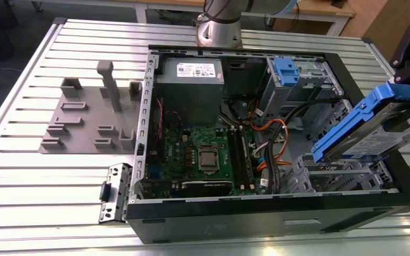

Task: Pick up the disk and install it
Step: 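Pick up the disk, then insert the disk into the insertion slot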

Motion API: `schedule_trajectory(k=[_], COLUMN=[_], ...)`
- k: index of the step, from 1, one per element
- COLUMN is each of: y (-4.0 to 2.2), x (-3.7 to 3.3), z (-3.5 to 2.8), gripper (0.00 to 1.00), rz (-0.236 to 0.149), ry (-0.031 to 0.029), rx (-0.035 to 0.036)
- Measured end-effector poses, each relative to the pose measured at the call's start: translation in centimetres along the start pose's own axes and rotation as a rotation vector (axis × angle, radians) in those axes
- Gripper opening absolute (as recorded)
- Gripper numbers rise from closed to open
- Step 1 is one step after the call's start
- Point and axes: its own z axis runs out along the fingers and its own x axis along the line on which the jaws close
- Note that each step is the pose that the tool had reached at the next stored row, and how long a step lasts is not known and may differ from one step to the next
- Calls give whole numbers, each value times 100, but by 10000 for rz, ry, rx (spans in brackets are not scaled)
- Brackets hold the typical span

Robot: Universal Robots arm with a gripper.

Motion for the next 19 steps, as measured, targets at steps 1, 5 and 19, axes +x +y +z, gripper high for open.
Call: schedule_trajectory(k=[1,5,19], y=[-1,-2,-23], x=[0,0,13], z=[1,1,150], gripper=[36,36,36], rz=[-1,-1,0], ry=[-1,-1,-5], rx=[0,0,-16])
